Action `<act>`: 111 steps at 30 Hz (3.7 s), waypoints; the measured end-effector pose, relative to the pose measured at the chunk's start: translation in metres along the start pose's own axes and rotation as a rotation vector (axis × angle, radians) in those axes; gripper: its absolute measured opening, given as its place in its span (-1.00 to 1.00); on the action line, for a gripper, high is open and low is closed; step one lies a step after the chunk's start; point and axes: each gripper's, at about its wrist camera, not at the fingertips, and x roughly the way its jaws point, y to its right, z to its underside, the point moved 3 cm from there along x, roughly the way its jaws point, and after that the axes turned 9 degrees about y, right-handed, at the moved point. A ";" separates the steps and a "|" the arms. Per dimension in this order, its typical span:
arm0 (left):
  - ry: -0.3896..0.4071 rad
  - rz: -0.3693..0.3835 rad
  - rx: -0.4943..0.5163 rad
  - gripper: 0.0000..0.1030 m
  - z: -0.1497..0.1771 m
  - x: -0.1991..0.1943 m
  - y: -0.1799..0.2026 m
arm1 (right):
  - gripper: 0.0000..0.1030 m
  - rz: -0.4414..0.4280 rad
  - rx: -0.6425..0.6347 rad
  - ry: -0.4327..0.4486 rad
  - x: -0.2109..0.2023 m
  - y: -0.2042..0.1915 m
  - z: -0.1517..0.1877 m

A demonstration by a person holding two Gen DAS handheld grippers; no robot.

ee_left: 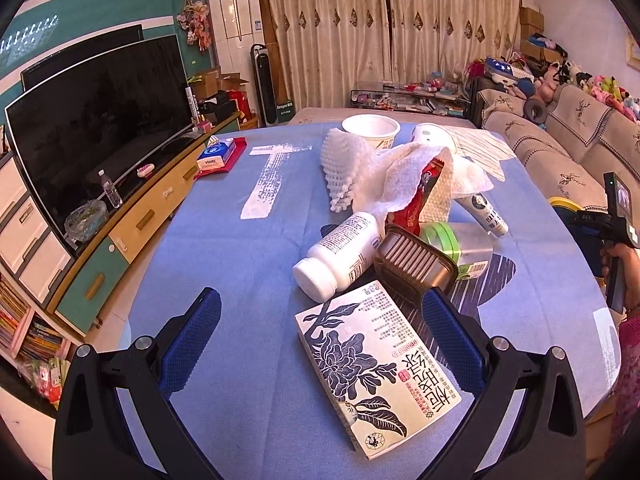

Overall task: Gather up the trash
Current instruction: 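Carry the carton over the yellow-rimmed bin and open the right tool, then grasp the white floral tea box with the left tool, then carry the tea box over the bin and open the left tool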

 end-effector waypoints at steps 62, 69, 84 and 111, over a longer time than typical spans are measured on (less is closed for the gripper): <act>-0.161 0.207 0.090 0.42 0.046 -0.001 0.020 | 0.36 -0.231 -0.101 0.181 -0.144 -0.050 0.043; -0.177 0.224 0.150 0.43 0.051 0.002 0.029 | 0.36 -0.231 -0.096 0.171 -0.142 -0.047 0.046; -0.235 0.174 0.119 0.74 0.094 0.002 0.014 | 0.36 -0.258 -0.107 0.170 -0.148 -0.053 0.053; -0.021 0.530 0.285 0.37 -0.020 -0.023 0.129 | 0.36 -0.200 -0.032 0.255 -0.180 0.010 0.044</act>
